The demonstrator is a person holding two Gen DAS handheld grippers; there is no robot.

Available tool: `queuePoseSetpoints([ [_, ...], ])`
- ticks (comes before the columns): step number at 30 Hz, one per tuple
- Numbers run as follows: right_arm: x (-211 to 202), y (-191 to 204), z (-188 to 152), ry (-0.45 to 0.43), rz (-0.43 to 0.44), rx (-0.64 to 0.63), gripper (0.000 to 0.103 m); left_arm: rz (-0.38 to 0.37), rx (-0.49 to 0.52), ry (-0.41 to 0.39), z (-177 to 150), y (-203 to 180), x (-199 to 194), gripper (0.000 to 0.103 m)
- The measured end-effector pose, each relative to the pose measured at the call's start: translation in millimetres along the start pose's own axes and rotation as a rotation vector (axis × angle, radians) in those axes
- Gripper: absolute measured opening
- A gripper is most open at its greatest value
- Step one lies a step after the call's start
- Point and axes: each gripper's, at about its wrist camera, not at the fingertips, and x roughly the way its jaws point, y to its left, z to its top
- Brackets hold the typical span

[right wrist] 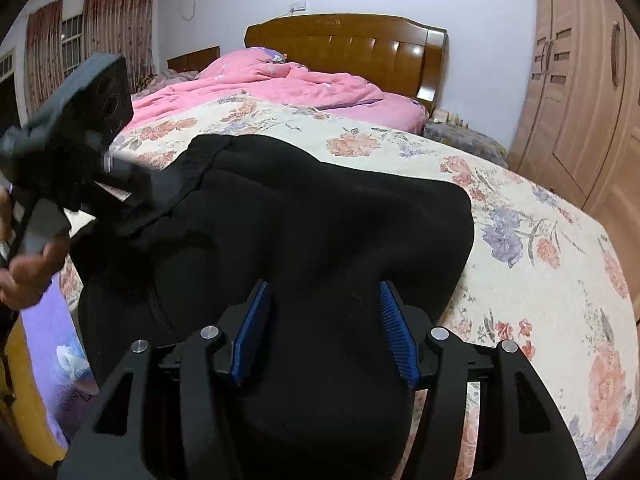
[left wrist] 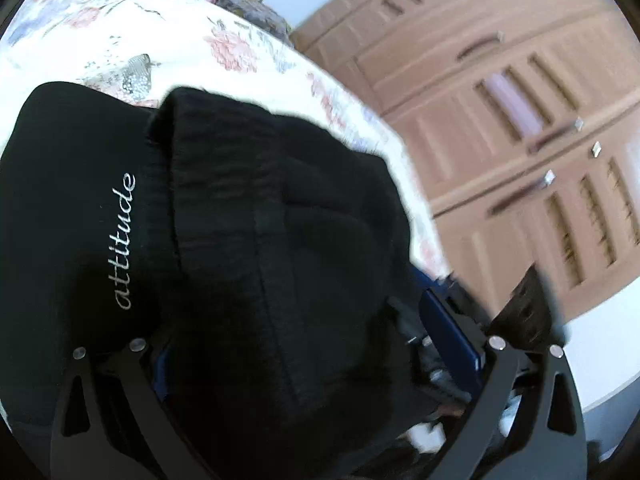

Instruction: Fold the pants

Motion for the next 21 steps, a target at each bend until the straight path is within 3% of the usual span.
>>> queuePoseSetpoints([
  [1,5.2,-4.4,-0.7,-0.001,0.002,0.009,0.058,0.04,0.021,0.007,-1.9,-2.6,2.2,0.093],
  [2,4.3,-6.3,-1.6,-0.006,0.003,0.021,0.058,0.078,0.05,0.012,-4.4,-5.1,3.0,0.082],
  [3,5.2,-2.9,-3.3,-0.008,0.0,0.028,0.059,0.113,0.073,0.015,-6.5,-6.4,1.7,0.063],
  [4,4.7,-2.7,-3.6,-0.009,-0.001,0.033,0.06,0.154,0.089,0.007,-8.9,-7.6,-2.5,0.05],
  [5,4.4,-4.8,-5.3,-0.011,0.006,0.045,0.06,0.151,0.093,0.0,-9.9,-8.0,-7.8,0.035],
  [6,4.9,-6.0,-3.2,-0.013,0.011,0.053,0.061,0.142,0.102,-0.015,-11.0,-10.2,-13.7,0.028],
  [10,-2.6,-10.4,-4.2,-0.03,0.033,0.075,0.063,0.24,0.201,-0.074,-17.0,-36.3,-28.0,0.023],
  [12,-21.8,-18.7,-8.1,-0.072,0.045,0.114,0.063,0.223,0.187,-0.107,-16.1,-37.1,-35.1,0.023],
  [16,-65.5,-38.7,-32.9,-0.149,0.026,0.162,0.081,0.129,0.108,-0.132,-10.8,-31.8,-45.1,0.023],
  [21,-101.0,-37.4,-90.1,-0.146,0.044,0.146,0.088,0.069,0.046,-0.146,-4.1,-39.0,-55.1,0.023],
])
